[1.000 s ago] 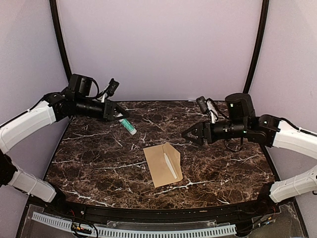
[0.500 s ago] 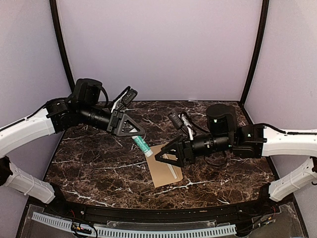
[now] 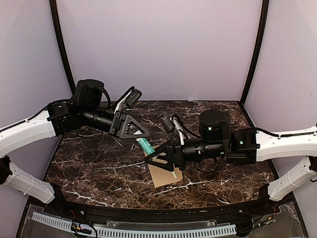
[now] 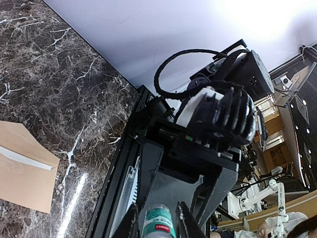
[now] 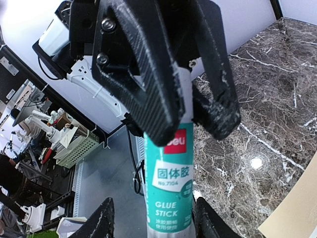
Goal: Place the letter into the envelope and seal it
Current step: Pick up the solid glue from the center of the board.
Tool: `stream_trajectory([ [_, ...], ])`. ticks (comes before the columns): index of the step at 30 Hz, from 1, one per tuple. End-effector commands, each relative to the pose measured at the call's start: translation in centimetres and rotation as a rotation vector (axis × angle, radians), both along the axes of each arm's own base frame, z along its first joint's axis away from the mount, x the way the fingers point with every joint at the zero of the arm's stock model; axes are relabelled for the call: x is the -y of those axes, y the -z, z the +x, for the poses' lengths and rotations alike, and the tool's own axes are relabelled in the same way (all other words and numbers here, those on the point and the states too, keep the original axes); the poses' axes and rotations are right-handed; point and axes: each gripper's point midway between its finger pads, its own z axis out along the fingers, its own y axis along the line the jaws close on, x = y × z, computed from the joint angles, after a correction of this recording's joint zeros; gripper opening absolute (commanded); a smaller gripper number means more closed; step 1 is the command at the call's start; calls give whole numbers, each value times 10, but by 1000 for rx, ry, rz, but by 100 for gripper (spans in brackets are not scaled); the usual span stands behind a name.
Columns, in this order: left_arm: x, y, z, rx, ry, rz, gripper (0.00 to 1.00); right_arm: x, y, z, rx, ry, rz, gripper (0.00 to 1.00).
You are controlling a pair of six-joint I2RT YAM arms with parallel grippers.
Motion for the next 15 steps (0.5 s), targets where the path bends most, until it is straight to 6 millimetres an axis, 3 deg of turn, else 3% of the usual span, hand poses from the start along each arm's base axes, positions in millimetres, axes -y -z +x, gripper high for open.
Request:
stream_trajectory([
  [1,1,-5,-7,9,18,-28,9,-3,-30,5,32,42,93,46],
  [6,3,-5,-9,4,16,-26,8,-1,-31,4,31,47,99,19],
  [8,3,-5,-7,4,1,-28,13,0,-31,5,28,59,98,10],
  [10,3,-7,-4,7,-24,-41,29,2,-29,7,27,79,95,2],
  [12,3,-12,0,9,-60,-63,52,5,-28,11,24,107,100,0],
  [15,-1,-13,13,13,-158,-89,63,10,-32,14,29,138,134,0],
])
